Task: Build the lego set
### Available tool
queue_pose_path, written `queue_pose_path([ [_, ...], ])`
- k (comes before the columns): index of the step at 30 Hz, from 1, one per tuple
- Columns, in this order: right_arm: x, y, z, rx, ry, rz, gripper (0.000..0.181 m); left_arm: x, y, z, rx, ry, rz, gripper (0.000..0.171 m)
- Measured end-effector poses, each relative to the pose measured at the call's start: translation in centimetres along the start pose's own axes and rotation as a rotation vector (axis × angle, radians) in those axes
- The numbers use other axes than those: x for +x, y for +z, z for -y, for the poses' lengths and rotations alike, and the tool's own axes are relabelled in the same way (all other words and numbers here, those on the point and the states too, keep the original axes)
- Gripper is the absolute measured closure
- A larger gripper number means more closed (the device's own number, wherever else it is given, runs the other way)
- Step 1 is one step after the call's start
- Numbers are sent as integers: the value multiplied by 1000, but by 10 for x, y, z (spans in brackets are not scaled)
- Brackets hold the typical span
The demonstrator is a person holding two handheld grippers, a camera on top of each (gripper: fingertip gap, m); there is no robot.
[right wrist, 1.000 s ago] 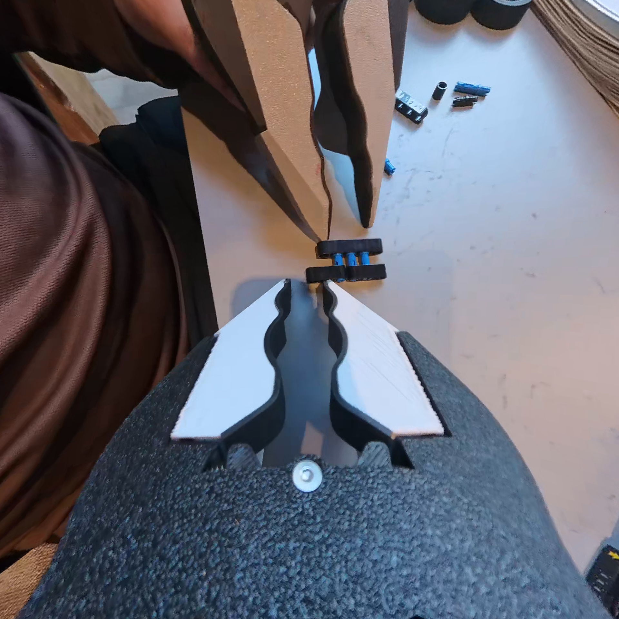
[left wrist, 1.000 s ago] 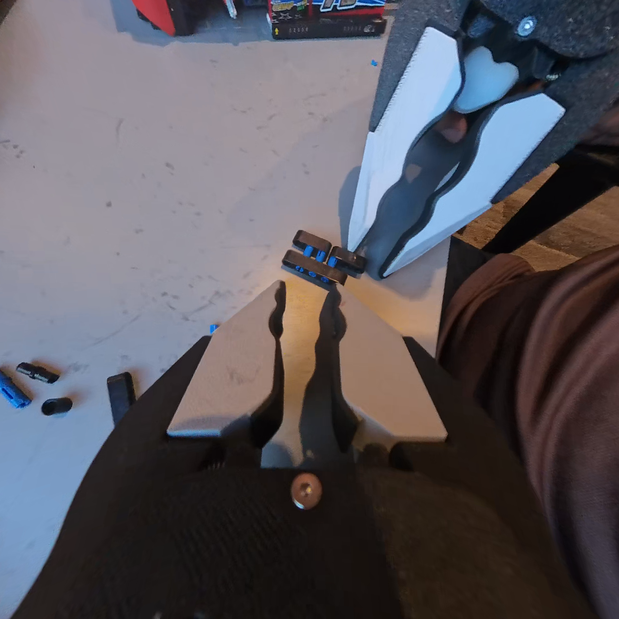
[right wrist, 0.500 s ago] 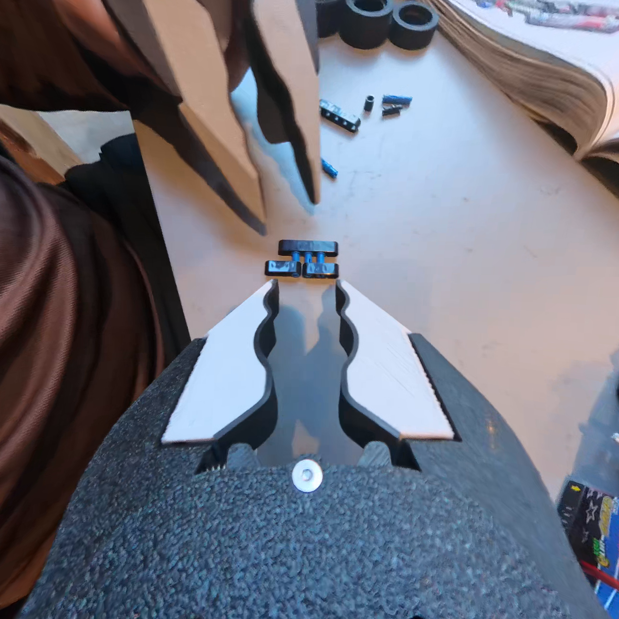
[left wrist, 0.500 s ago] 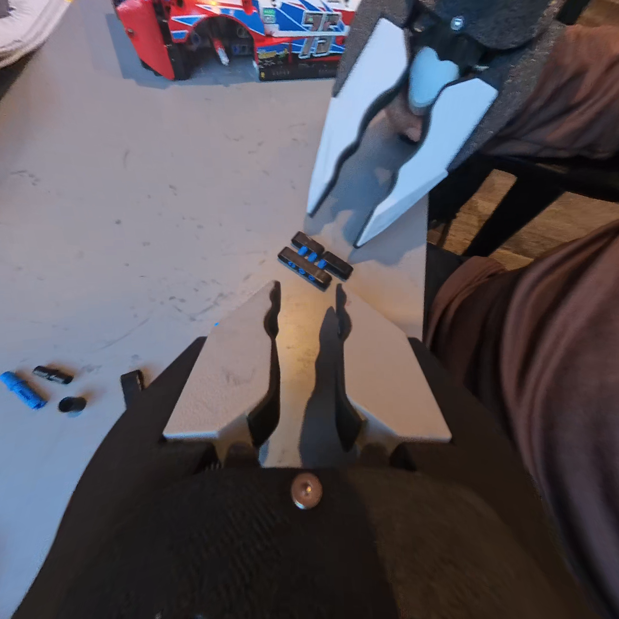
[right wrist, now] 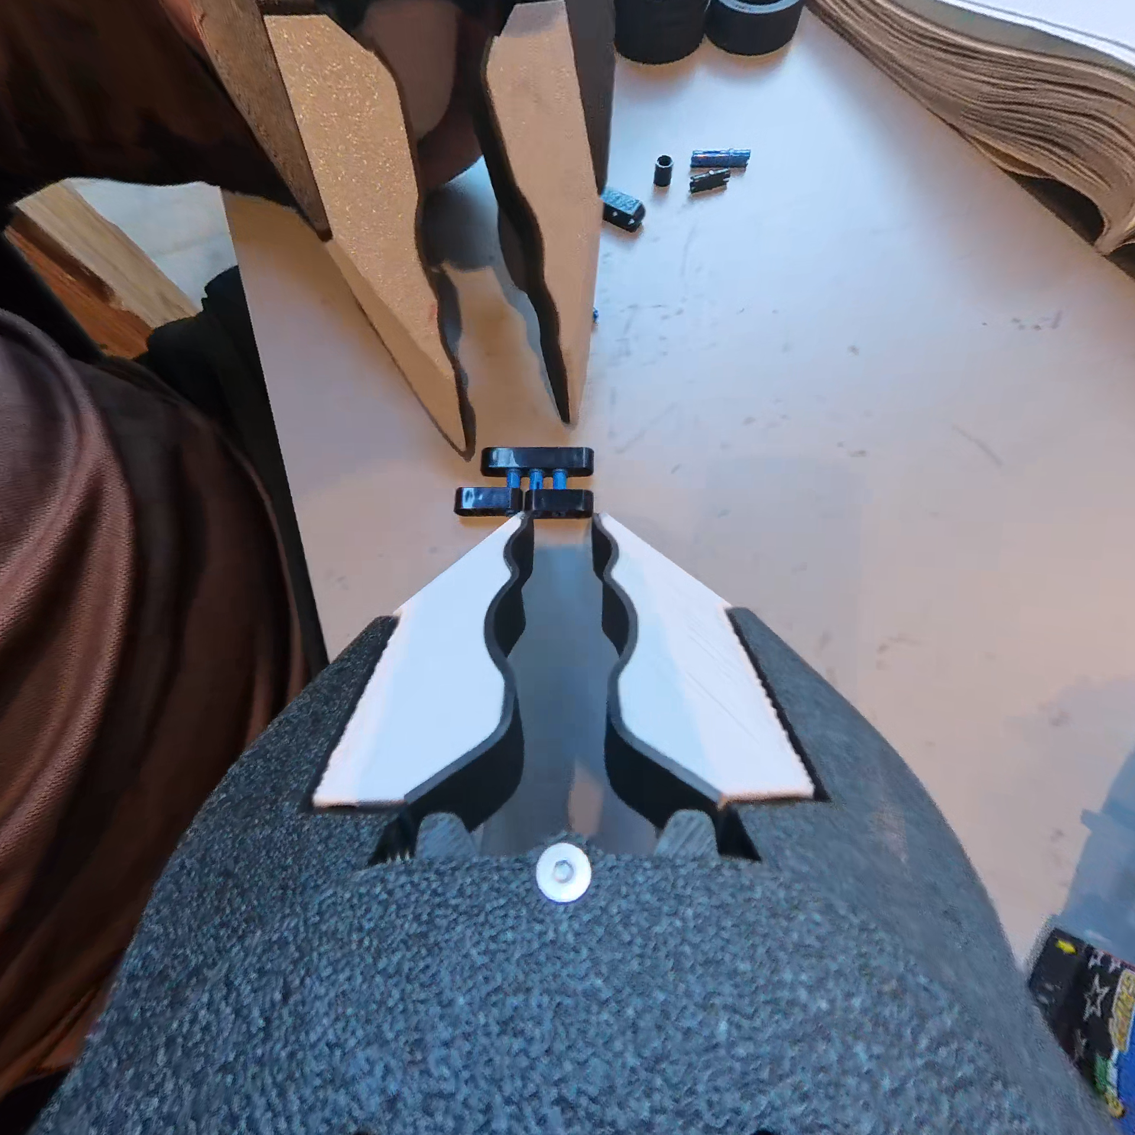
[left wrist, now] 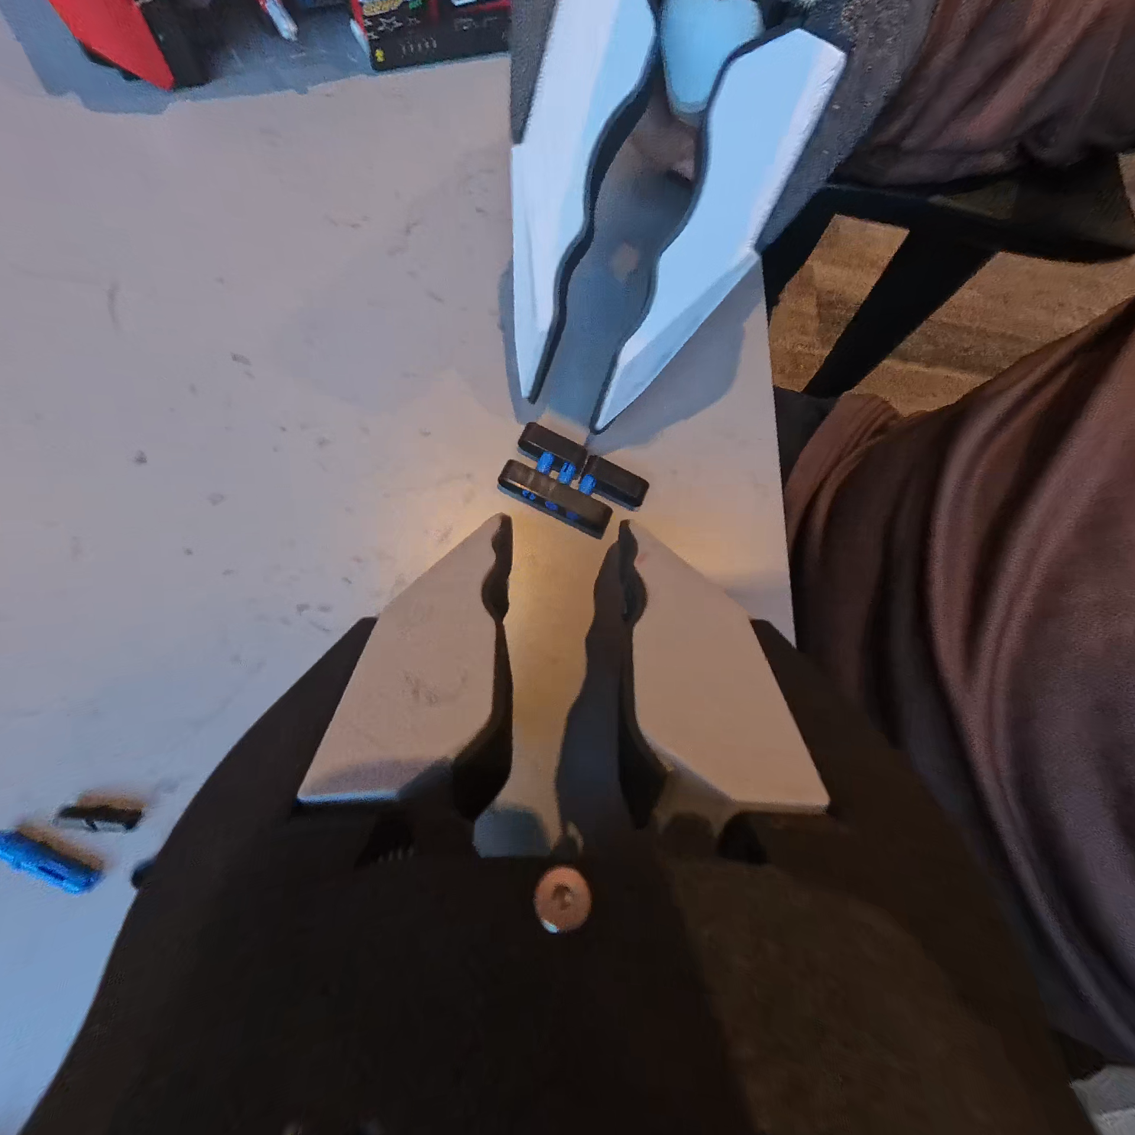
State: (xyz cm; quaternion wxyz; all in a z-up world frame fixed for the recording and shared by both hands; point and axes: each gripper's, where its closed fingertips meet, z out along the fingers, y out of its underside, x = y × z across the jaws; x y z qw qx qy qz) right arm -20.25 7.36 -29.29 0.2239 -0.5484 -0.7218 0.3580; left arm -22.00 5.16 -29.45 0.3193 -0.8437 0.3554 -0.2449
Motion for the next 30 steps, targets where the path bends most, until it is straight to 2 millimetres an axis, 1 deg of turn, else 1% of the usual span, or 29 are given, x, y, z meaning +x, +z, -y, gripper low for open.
queue_pose_path([
  [2,-1,3,-1,-19,-15,16,165,0,4,-2,-32,50,3,141],
  [6,-3,9,-3,-56,-54,22,164,-4,6,-1,-38,129,33,152],
  [9,-3,9,-2,-51,-66,28,164,-3,6,-1,-47,157,13,147],
  [12,-1,6,-2,-44,-95,20,165,-9,2,-4,-66,175,27,143],
  [14,3,4,-4,-50,-97,7,165,-10,-1,-4,-64,157,17,139],
  [15,5,4,-4,-48,-90,7,165,-10,0,-4,-64,136,6,133],
  [18,10,3,-1,-30,-81,6,164,-8,3,-1,-63,109,-20,131],
  [21,10,4,-1,-33,-87,20,163,-8,6,2,-75,121,-5,134],
  [25,7,8,-3,-63,-121,26,164,-12,9,3,-90,157,27,144],
  [30,8,8,-2,-55,-111,25,166,-12,9,3,-100,160,13,145],
])
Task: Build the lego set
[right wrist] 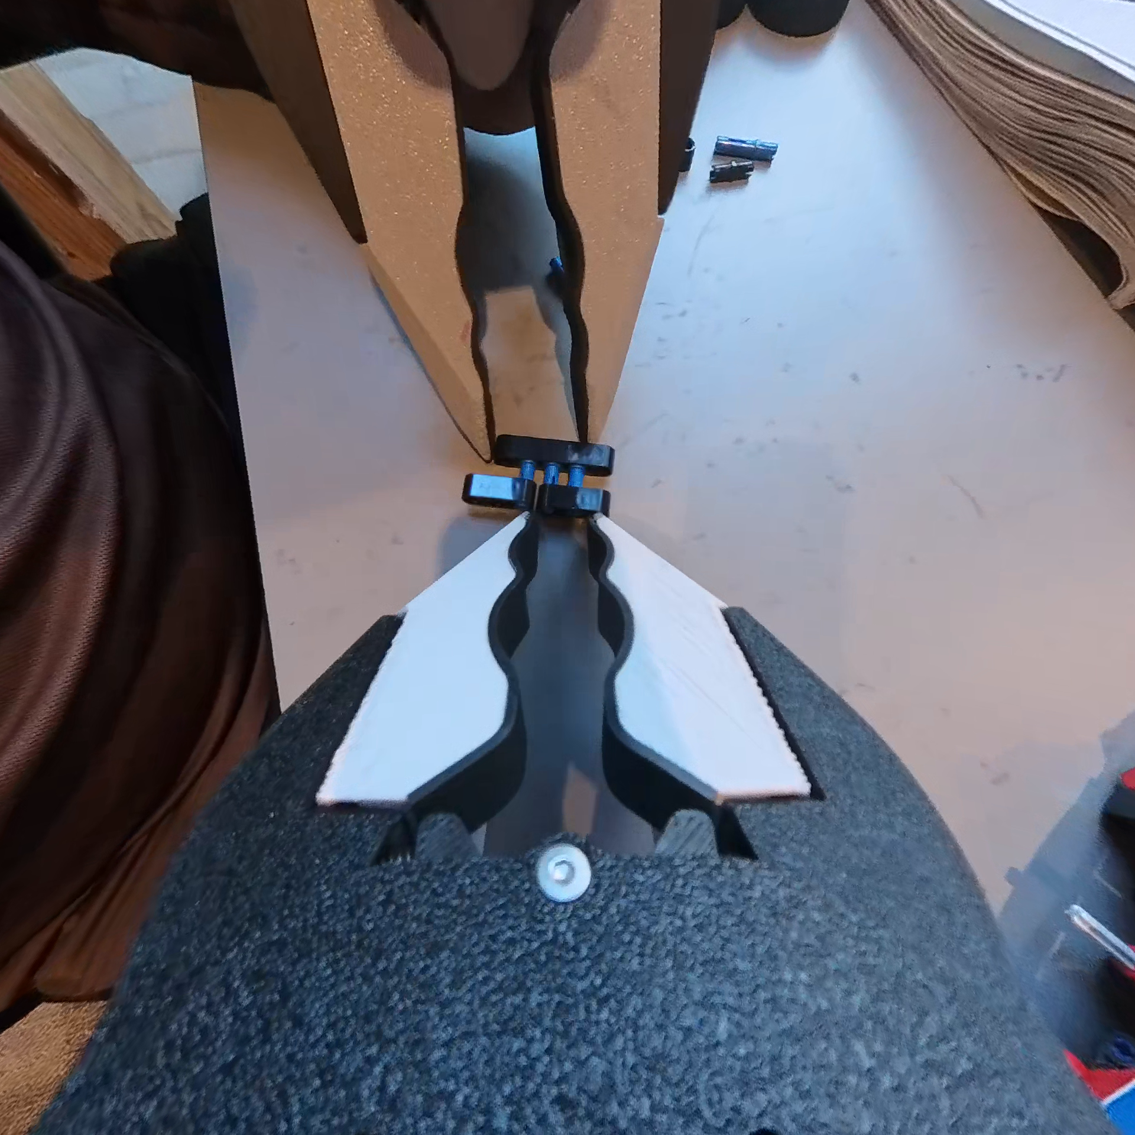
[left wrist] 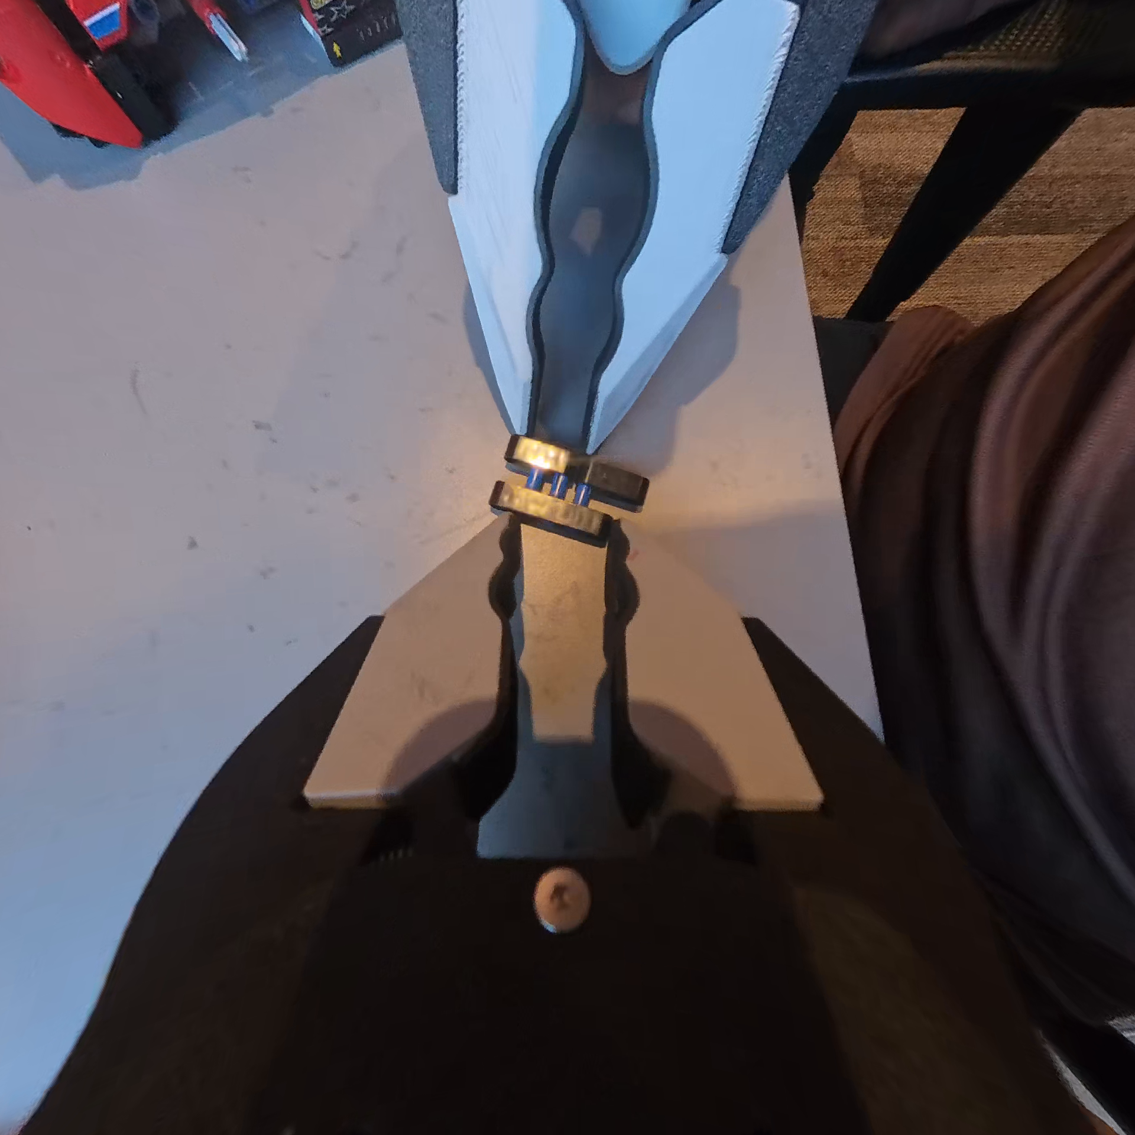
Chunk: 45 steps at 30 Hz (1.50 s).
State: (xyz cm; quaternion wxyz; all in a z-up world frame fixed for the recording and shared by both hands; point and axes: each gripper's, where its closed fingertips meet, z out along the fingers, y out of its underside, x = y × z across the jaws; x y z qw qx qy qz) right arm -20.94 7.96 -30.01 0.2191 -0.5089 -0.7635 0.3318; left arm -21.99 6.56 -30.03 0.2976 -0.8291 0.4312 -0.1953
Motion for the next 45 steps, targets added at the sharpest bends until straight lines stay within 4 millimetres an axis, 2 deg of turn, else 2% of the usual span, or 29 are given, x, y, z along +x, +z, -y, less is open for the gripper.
queue_pose_path([
  [12,9,-3,-2,4,19,-29,165,-1,0,0,21,-5,-19,148],
  [14,7,-1,-2,-5,12,-24,163,-3,0,0,9,4,-23,152],
  [17,1,0,-2,-13,-15,-20,172,-11,-1,0,-14,-52,-33,160],
  [22,-5,-2,-2,-24,-68,-45,173,-16,-10,-3,-17,-116,17,147],
  [24,6,-8,-2,-15,-73,-98,164,-14,-12,-2,-25,-160,38,130],
  [26,18,-14,3,24,-30,-120,156,-9,-11,3,-16,-211,46,122],
  [28,20,-15,8,65,27,-82,146,-2,-5,12,10,-235,41,116],
  [30,16,-10,7,57,46,-33,139,-4,3,11,-21,-242,78,121],
  [32,9,-2,1,4,9,-11,139,-12,7,10,-46,-227,139,125],
  [34,1,0,1,-8,-45,-9,153,-15,7,9,-86,-200,163,133],
  [36,-11,0,1,-22,-84,21,158,-15,6,5,-129,-136,172,144],
  [38,-21,1,-1,-32,-124,47,172,-4,5,3,-150,-62,111,149],
  [45,-11,3,4,-11,-84,8,147,6,0,-2,-116,-18,6,149],
])
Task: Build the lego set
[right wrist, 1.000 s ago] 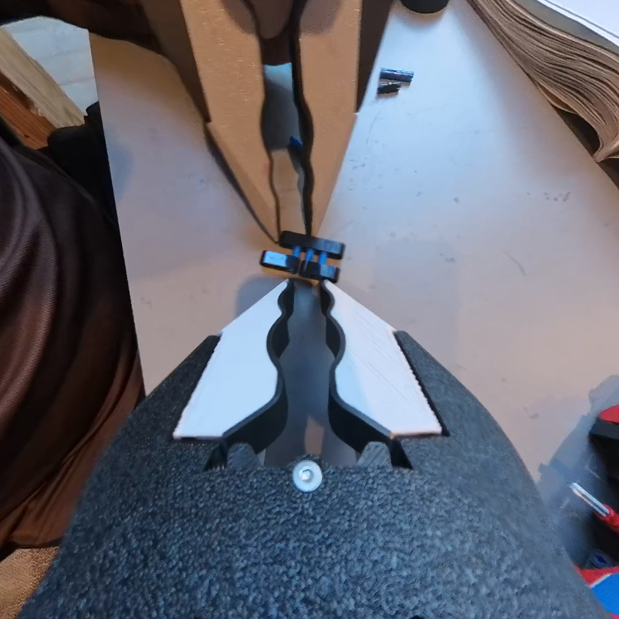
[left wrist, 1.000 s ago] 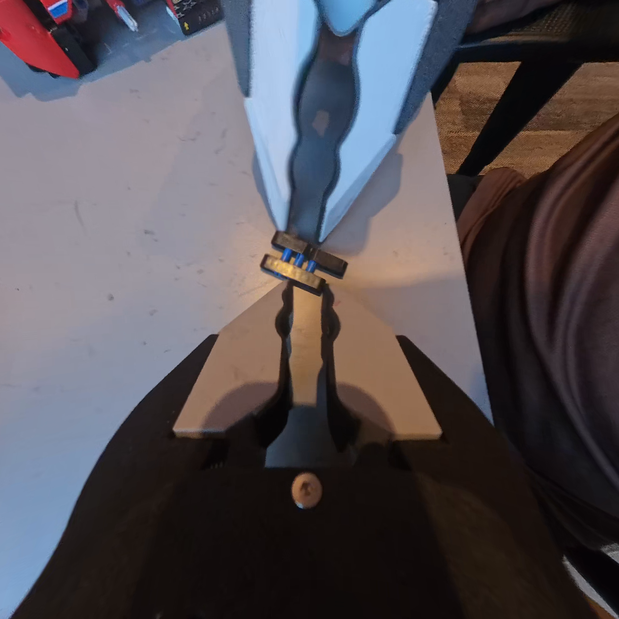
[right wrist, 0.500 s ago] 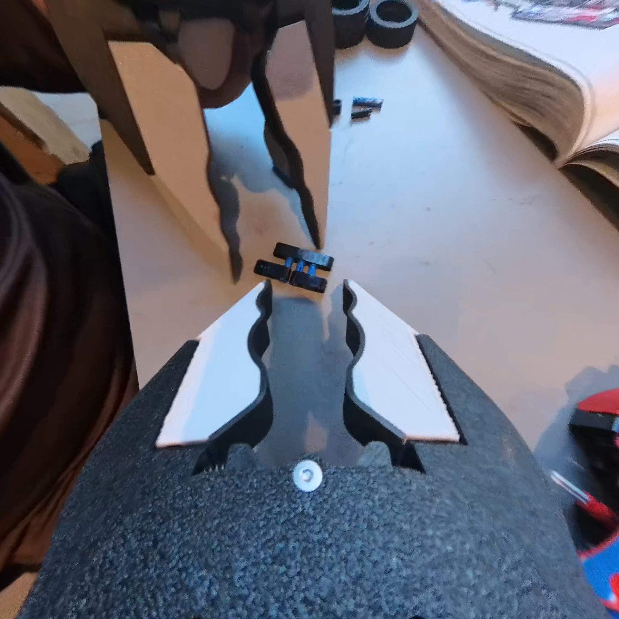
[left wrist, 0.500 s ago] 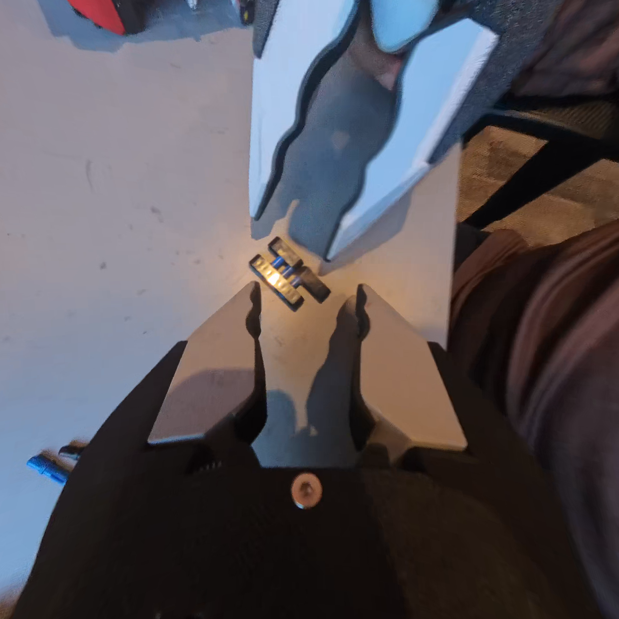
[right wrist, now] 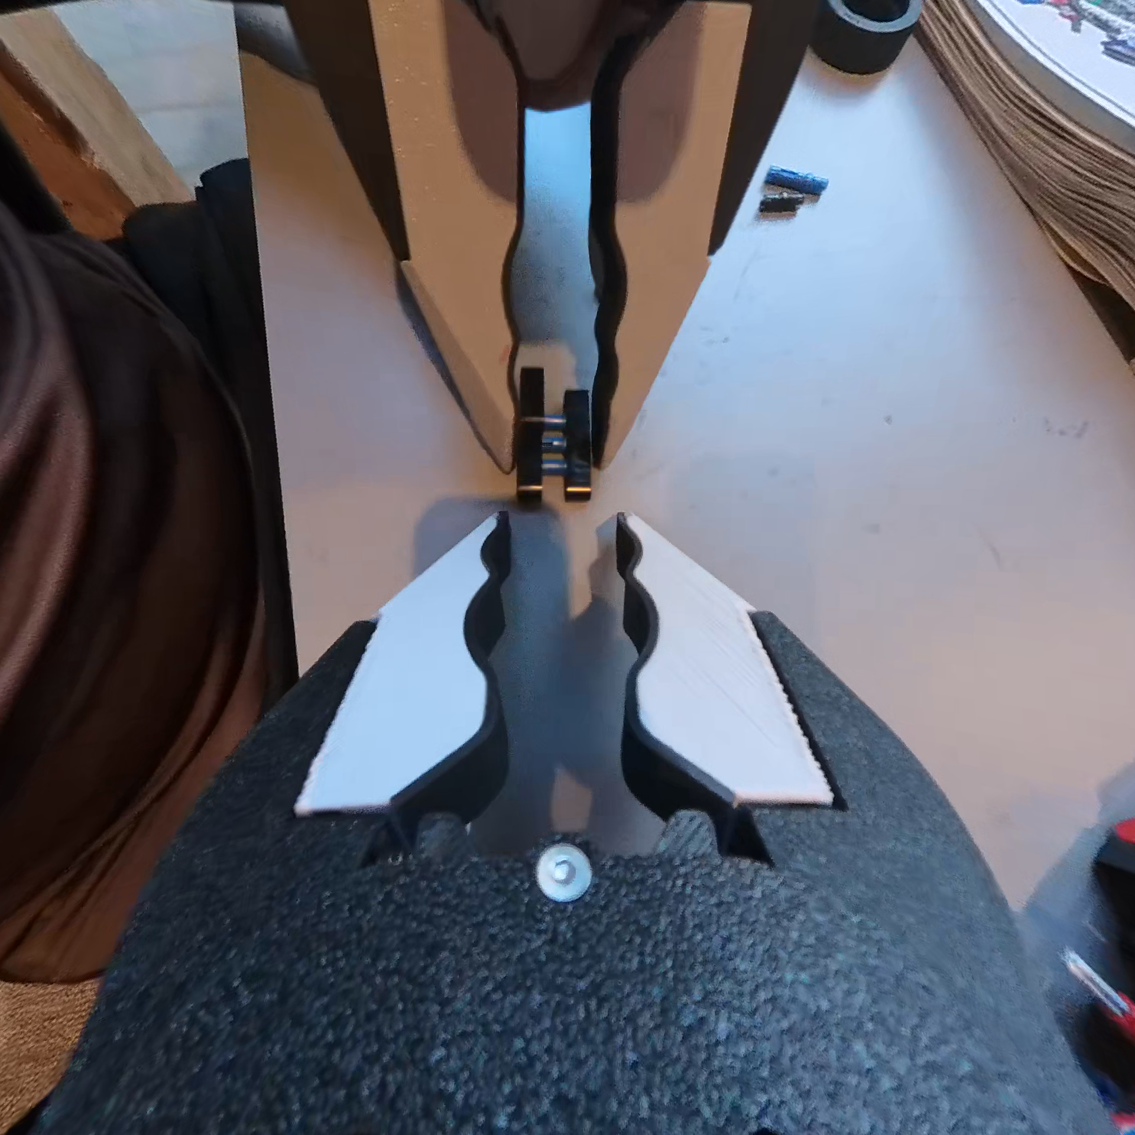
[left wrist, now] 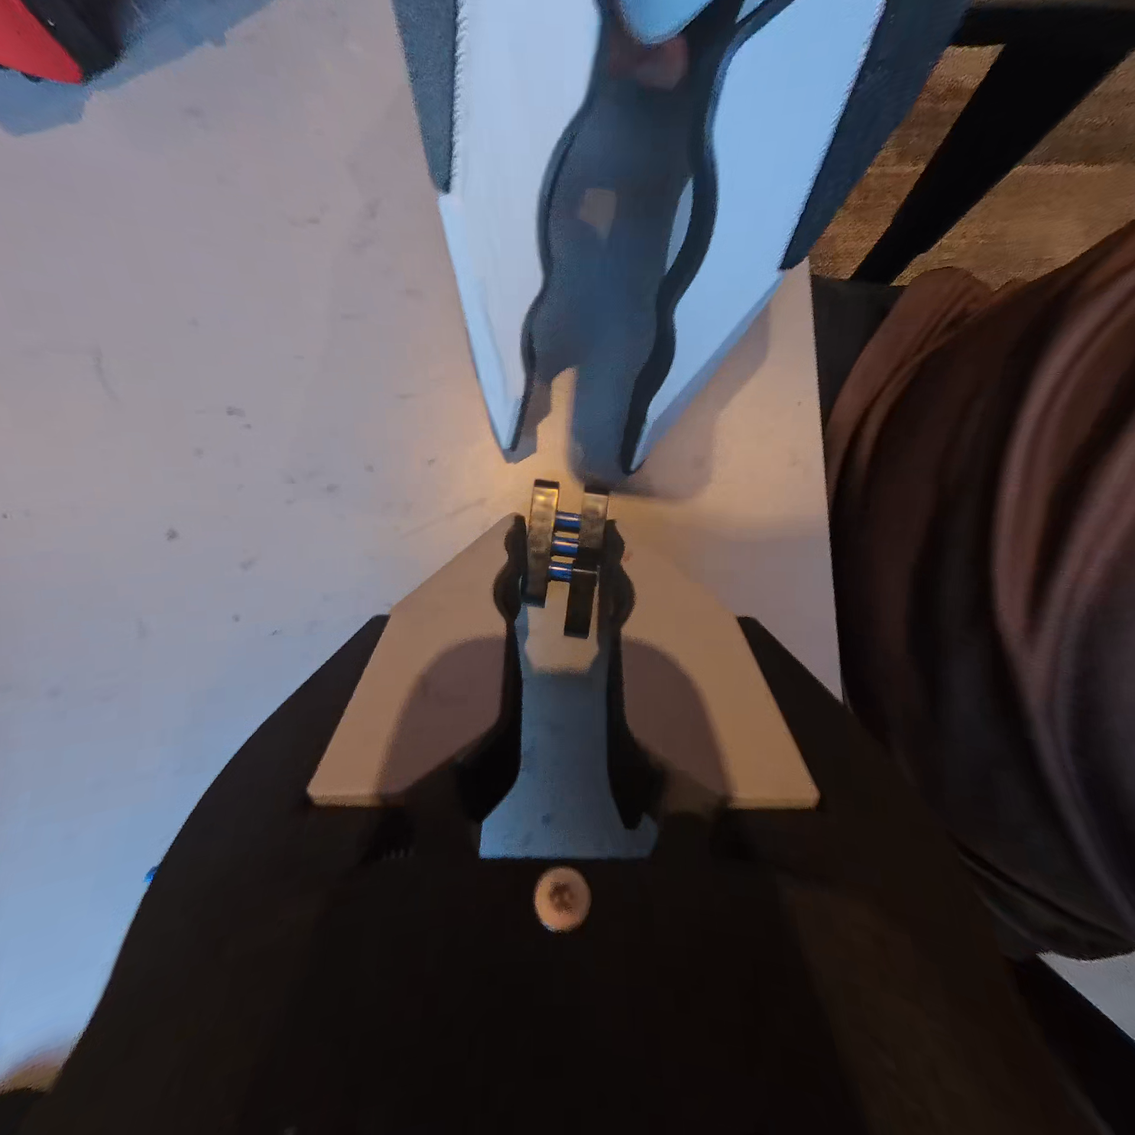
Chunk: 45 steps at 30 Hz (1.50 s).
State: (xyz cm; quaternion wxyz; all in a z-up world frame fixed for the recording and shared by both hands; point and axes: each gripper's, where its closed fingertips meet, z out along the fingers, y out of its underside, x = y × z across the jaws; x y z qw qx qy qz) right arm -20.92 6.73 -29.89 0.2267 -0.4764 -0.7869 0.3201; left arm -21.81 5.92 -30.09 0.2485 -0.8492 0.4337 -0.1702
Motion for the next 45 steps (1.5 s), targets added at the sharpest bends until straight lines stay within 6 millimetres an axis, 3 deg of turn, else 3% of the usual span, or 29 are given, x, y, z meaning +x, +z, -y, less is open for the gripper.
queue_pose_path([
  [10,-4,8,7,4,-31,18,150,8,-7,-10,8,30,-20,141],
  [17,-2,9,8,1,-40,27,145,6,-5,-8,19,12,-8,147],
  [21,-7,11,9,-1,-72,67,156,6,-3,-5,13,11,-8,149],
  [29,-10,11,9,1,-33,111,156,7,-3,-4,11,13,-22,149],
  [45,-9,13,10,-6,-23,64,160,7,-3,-5,13,7,-38,150],
])
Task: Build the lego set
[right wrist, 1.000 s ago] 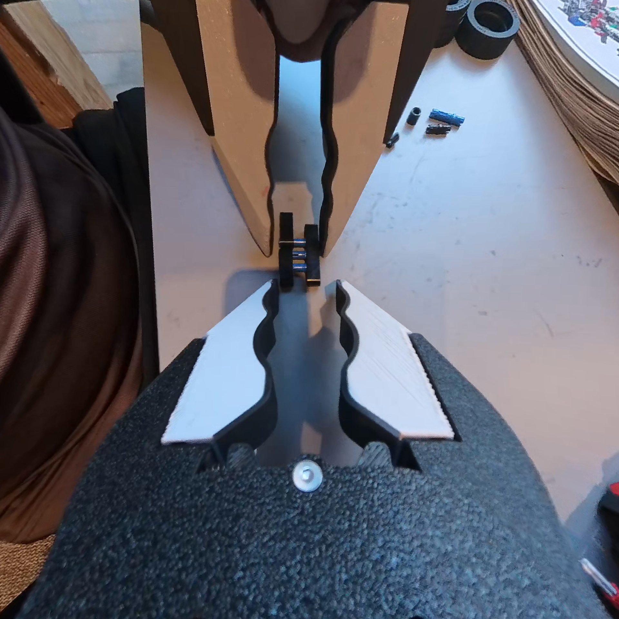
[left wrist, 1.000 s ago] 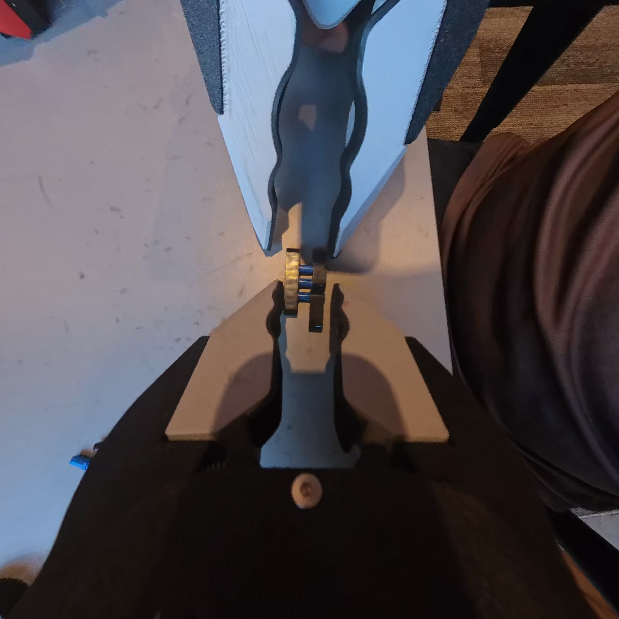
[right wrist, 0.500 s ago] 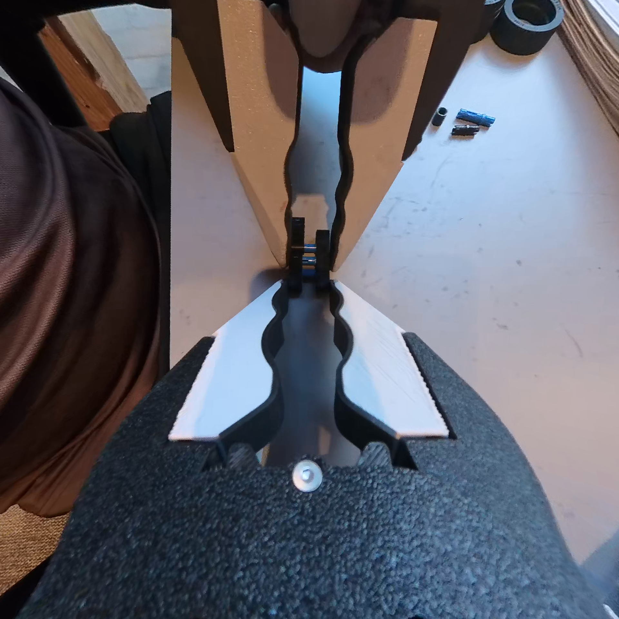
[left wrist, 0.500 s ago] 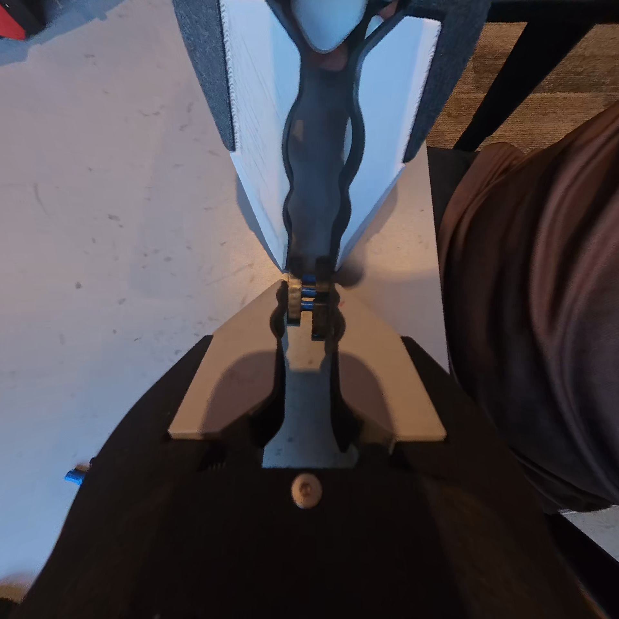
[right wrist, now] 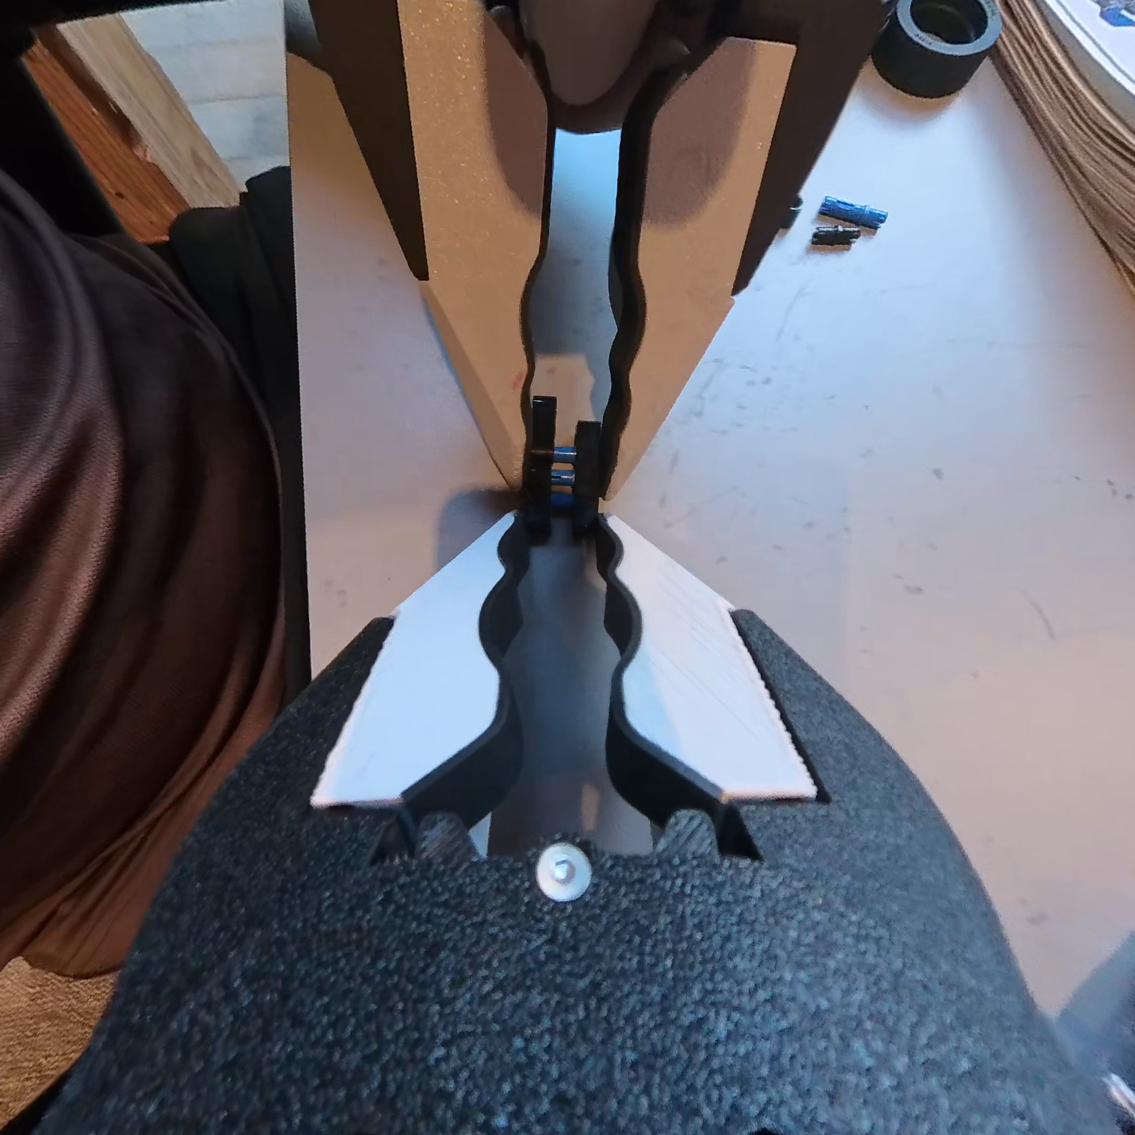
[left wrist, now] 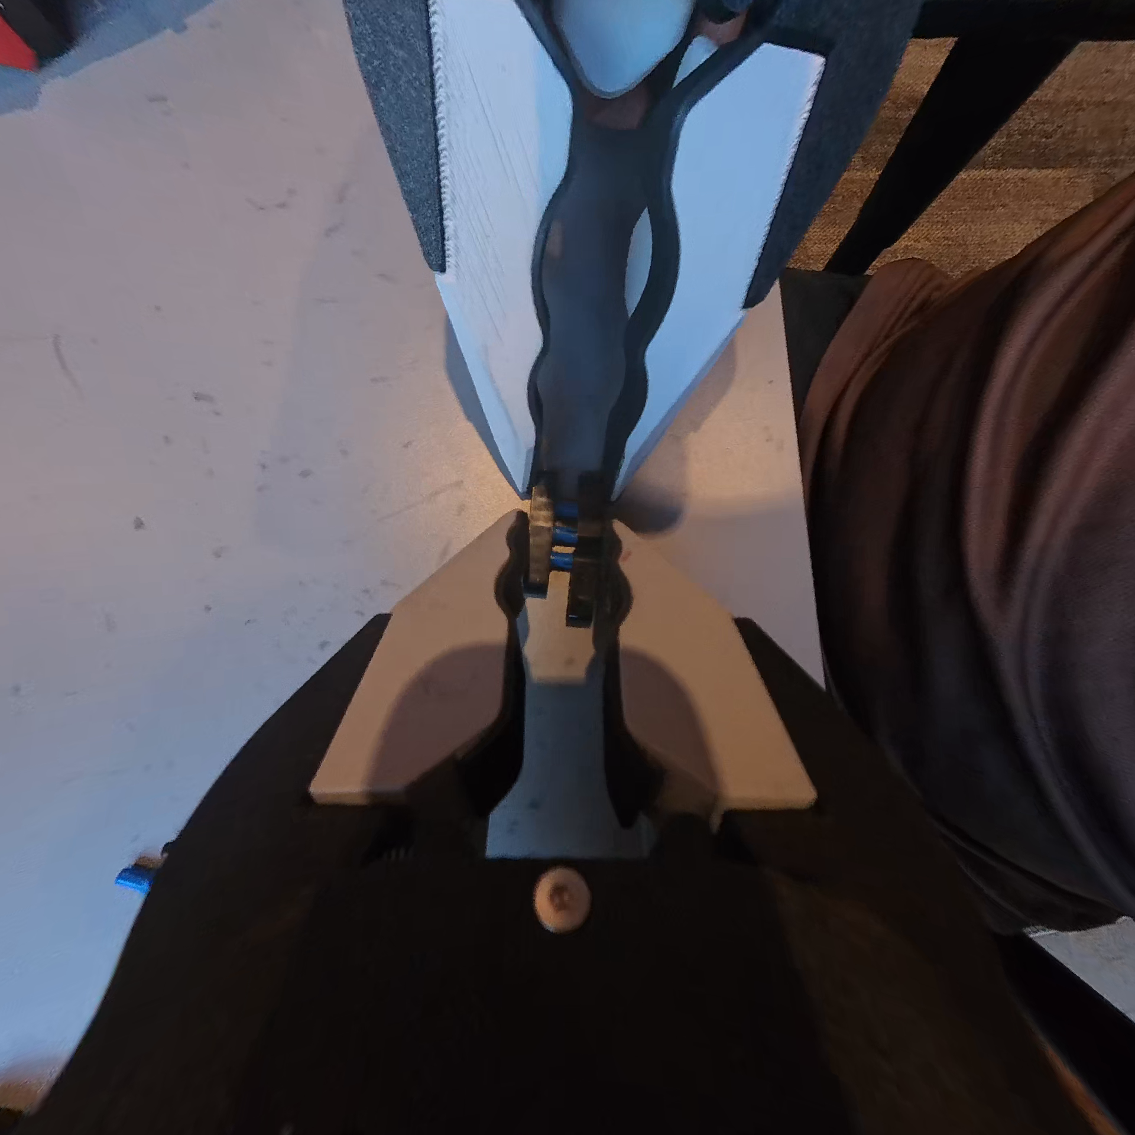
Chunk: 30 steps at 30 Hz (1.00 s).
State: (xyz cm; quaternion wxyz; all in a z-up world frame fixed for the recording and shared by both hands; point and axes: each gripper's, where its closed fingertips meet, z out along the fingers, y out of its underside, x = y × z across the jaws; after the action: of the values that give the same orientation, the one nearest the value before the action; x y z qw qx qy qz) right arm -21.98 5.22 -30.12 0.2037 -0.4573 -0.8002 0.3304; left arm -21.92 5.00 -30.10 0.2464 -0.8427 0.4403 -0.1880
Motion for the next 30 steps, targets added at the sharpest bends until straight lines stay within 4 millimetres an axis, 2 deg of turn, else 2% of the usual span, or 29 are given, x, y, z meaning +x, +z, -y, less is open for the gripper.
queue_pose_path([
  [4,2,1,3,20,114,59,158,-3,-2,0,7,-62,14,148],
  [5,2,1,3,24,125,70,158,-1,-3,0,13,-72,7,139],
  [9,3,-2,3,33,107,49,156,-1,-10,-10,25,-78,33,131],
  [14,2,-2,8,57,137,73,149,-5,-12,-12,49,-98,57,139],
  [18,4,3,5,22,131,50,157,-9,-11,-12,55,-74,94,148],
  [30,7,3,8,37,216,100,157,-9,-10,-11,72,-68,84,149],
])
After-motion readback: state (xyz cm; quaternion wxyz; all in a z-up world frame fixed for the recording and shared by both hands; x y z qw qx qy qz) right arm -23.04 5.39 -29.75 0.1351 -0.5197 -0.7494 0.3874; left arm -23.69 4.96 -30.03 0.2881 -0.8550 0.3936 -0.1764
